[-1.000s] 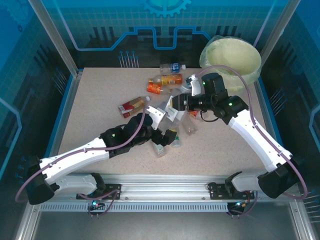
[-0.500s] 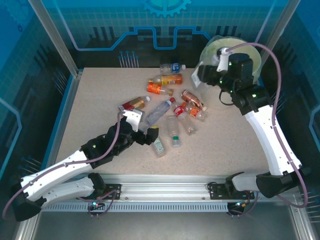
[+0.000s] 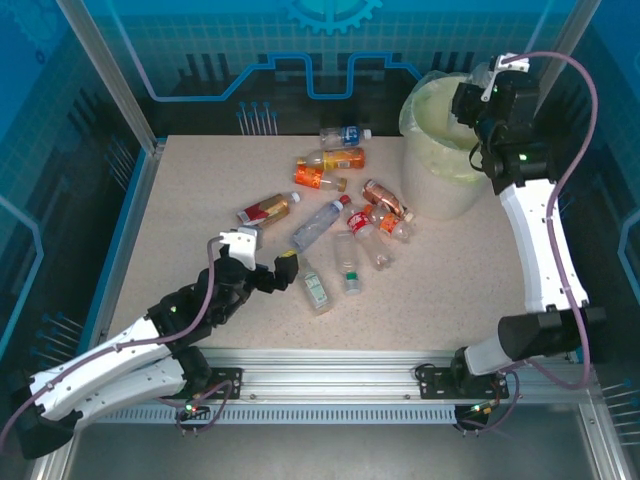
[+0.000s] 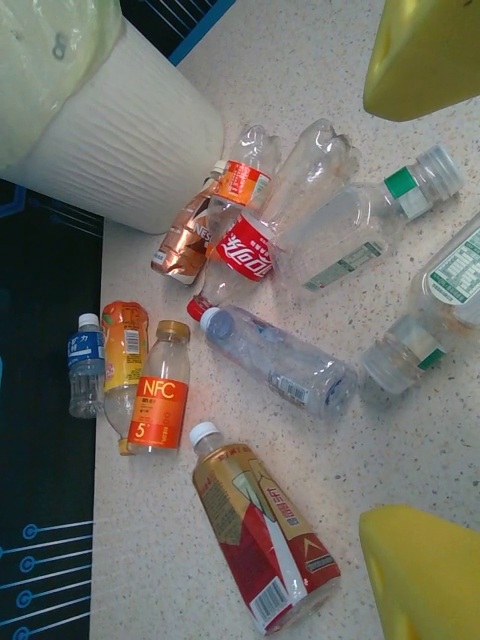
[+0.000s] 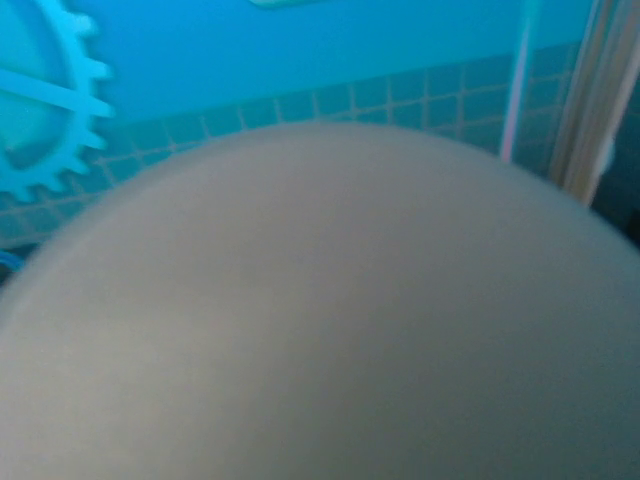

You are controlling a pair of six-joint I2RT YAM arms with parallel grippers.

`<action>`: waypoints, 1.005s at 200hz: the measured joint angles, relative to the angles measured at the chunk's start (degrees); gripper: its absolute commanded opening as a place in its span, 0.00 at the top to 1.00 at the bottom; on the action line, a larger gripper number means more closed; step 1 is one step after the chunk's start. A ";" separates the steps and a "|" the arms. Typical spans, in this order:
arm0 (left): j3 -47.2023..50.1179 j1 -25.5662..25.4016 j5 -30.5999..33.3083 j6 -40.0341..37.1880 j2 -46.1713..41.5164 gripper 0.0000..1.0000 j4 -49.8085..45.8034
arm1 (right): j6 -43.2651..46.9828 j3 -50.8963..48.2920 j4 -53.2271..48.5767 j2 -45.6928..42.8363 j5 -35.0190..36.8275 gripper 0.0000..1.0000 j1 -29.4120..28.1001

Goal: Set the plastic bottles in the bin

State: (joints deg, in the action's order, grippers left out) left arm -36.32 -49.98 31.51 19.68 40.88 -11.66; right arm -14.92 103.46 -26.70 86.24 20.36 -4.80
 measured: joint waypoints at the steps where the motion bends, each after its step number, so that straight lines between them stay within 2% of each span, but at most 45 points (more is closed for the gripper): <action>1: 0.02 0.00 0.00 0.02 -0.04 0.01 0.00 | -0.02 0.00 0.00 0.33 0.07 0.55 0.17; 72: 0.90 0.92 0.35 2.93 -0.50 0.01 -0.04 | -2.08 4.13 -5.07 13.00 0.24 0.47 5.68; 91: 0.92 1.92 -0.04 4.04 0.02 0.01 -0.07 | -2.43 5.88 -6.60 15.50 -1.77 0.40 6.16; 117: 0.92 3.43 -0.96 6.10 1.60 0.01 -0.33 | -3.34 8.72 -8.28 18.23 -5.11 0.23 6.32; 143: 0.94 4.09 -1.92 7.93 3.63 0.01 -1.44 | -4.70 10.43 -9.31 19.02 -6.05 0.17 6.32; 177: 0.92 4.33 -2.54 9.20 5.22 0.01 -2.23 | -5.01 10.91 -10.19 18.71 -6.10 0.15 6.32; 201: 0.92 5.38 -2.64 10.80 6.34 0.01 -2.69 | -4.94 8.35 -10.12 15.61 -7.21 0.12 6.32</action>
State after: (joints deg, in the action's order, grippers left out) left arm -35.40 -44.60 28.86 30.48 47.22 -14.35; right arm -19.86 111.81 -36.82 101.84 13.15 1.52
